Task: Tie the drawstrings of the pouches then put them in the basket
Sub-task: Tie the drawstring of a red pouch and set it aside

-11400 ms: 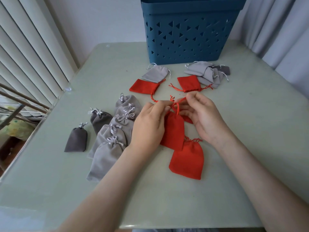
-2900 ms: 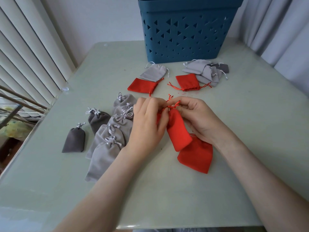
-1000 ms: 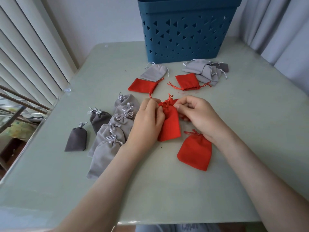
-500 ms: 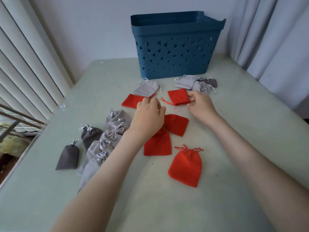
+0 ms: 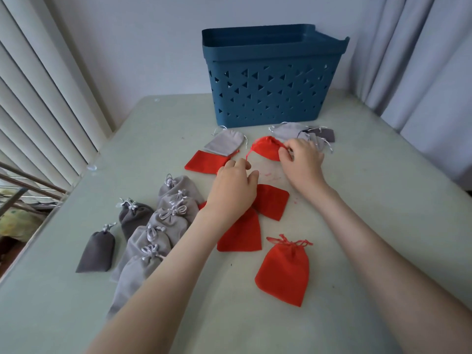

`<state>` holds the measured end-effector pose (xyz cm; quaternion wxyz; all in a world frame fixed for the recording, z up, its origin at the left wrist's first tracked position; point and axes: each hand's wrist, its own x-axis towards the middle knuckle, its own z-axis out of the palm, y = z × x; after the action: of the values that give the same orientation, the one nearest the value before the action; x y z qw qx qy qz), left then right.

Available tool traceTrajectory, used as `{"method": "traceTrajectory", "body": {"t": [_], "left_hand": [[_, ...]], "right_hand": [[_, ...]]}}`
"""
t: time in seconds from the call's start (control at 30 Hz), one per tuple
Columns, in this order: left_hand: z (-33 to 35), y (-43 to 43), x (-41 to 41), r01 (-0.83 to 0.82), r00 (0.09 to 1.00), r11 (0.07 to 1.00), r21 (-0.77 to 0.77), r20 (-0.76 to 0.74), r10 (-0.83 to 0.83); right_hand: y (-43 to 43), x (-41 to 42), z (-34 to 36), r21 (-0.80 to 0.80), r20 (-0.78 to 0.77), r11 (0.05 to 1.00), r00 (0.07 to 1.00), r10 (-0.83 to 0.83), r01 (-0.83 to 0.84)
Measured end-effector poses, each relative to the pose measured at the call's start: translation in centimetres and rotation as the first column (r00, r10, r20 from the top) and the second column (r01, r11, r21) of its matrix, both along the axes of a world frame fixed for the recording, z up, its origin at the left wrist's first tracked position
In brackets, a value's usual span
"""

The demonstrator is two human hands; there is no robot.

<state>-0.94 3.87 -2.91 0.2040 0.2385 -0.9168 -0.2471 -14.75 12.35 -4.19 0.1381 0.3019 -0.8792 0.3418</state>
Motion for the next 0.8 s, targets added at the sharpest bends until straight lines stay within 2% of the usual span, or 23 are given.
{"method": "traceTrajectory", "body": {"t": [0.1, 0.17, 0.23, 0.3, 0.37, 0.43, 0.47, 0.57, 0.67, 0.8], "left_hand": [[0.8, 0.5, 0.5, -0.007, 0.999, 0.995, 0.095, -0.03, 0.01], [1.6, 1.2, 1.4, -0.022, 0.995, 0.987, 0.158, -0.097, 0.038], [2.7, 1.7, 3.0, -0.003, 0.99, 0.971, 0.239, -0.135, 0.036], [2.9, 1.9, 4.9, 0.071, 0.987, 0.924, 0.376, -0.162, -0.01], [2.7, 2.0, 6.7, 0.177, 0.965, 0.806, 0.564, -0.259, -0.03], [1.9, 1.7, 7.9, 0.24, 0.951, 0.669, 0.703, -0.308, -0.019], [1.5, 1.6, 8.3, 0.256, 0.951, 0.63, 0.733, -0.307, -0.029], [0.0, 1.3, 8.9, 0.308, 0.94, 0.665, 0.68, -0.323, -0.106], [-0.6, 1.6, 9.2, 0.377, 0.915, 0.498, 0.781, -0.397, -0.071], [-1.0, 0.7, 9.0, 0.465, 0.878, 0.371, 0.804, -0.472, -0.078]], "right_hand": [[1.1, 2.0, 2.6, -0.302, 0.211, 0.942, 0.953, 0.216, -0.147], [2.2, 3.8, 4.1, -0.511, 0.364, 0.835, 0.829, 0.424, -0.203], [3.3, 5.6, 5.0, -0.674, 0.443, 0.711, 0.66, 0.607, -0.202], [4.3, 6.8, 5.2, -0.721, 0.507, 0.669, 0.519, 0.688, -0.182], [4.9, 7.8, 4.7, -0.689, 0.578, 0.693, 0.417, 0.701, -0.211], [4.9, 8.6, 4.0, -0.613, 0.625, 0.735, 0.393, 0.675, -0.289], [4.7, 8.8, 3.5, -0.588, 0.637, 0.746, 0.39, 0.665, -0.313], [3.6, 9.6, 1.9, -0.593, 0.661, 0.756, 0.367, 0.654, -0.278], [2.7, 10.3, 0.5, -0.558, 0.692, 0.808, 0.43, 0.58, -0.19], [2.4, 10.5, -0.3, -0.544, 0.716, 0.83, 0.449, 0.535, -0.12]]}}
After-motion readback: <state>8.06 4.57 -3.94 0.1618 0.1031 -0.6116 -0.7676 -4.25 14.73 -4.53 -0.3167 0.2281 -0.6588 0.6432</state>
